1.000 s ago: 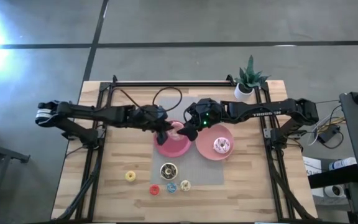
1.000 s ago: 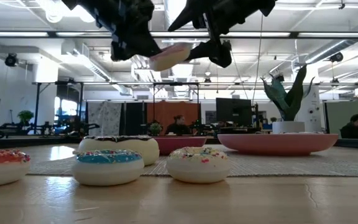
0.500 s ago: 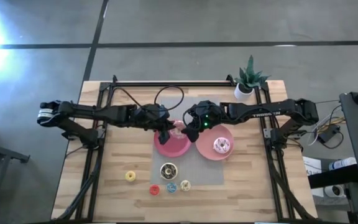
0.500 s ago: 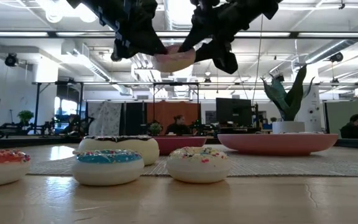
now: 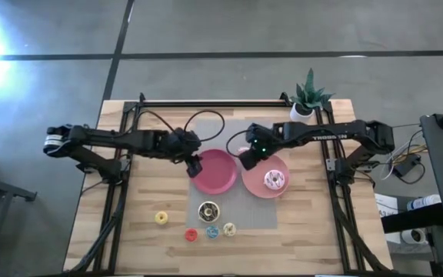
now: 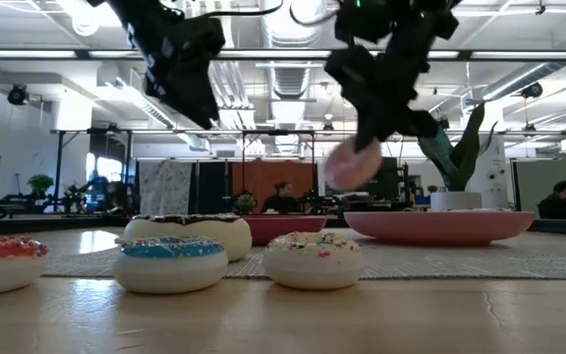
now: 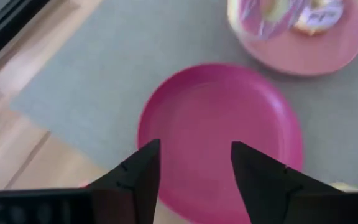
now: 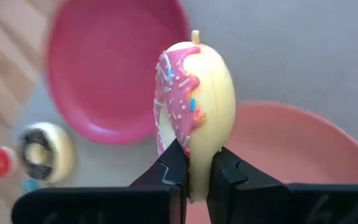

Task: Pick & Place donuts
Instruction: Put the large pink doughnut on the light pink plate, then put the large black doughnut on the light pink plate

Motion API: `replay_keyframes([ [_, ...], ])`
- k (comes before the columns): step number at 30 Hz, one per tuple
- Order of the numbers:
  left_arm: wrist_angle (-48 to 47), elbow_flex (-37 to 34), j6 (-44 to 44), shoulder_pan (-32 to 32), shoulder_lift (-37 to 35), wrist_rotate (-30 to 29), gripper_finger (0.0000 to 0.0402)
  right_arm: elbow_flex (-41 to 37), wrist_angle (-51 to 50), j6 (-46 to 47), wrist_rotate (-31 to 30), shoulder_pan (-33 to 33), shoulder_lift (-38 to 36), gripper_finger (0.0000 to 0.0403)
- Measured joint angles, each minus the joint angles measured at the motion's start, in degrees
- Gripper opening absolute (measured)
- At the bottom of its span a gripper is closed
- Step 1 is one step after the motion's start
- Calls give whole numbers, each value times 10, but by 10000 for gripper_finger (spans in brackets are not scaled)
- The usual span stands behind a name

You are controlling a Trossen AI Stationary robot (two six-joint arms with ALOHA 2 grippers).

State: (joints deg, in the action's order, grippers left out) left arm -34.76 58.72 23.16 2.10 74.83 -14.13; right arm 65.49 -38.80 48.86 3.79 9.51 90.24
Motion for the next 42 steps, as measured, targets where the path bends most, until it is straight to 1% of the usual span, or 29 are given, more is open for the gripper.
replay_keyframes([
  [3,-2,-7,0,0,-9,-1,171,-30,0,11,24,20,0,22],
  [7,-4,-18,9,0,-18,-3,172,-70,2,31,80,37,0,22],
  [12,-6,-42,19,0,-34,-3,172,-108,4,50,91,39,0,25],
  [15,-4,-57,30,0,-49,-4,172,-114,4,56,78,38,0,37],
  [17,-5,-62,35,0,-61,-4,172,-110,-1,55,66,35,0,54],
  [21,-2,-69,39,0,-88,-4,172,-91,-7,47,39,32,0,104],
  [23,-5,-74,44,0,-104,-4,172,-86,-24,47,23,32,0,131],
  [25,-9,-77,53,0,-120,-3,172,-85,-41,47,19,32,0,156],
  [27,-13,-84,59,0,-137,0,172,-85,-63,47,17,32,0,175],
  [29,-15,-92,64,-1,-157,2,172,-85,-85,39,2,28,0,191],
  [32,-18,-104,71,-5,-187,17,172,-78,-117,28,-43,15,-7,206],
  [35,-19,-119,77,-13,-215,43,172,-58,-133,20,-95,-9,-21,213],
  [40,-18,-150,99,-26,-243,99,172,-38,-136,8,-133,-47,-41,214],
  [42,-15,-165,111,-33,-249,119,172,-34,-131,4,-158,-73,-55,214],
])
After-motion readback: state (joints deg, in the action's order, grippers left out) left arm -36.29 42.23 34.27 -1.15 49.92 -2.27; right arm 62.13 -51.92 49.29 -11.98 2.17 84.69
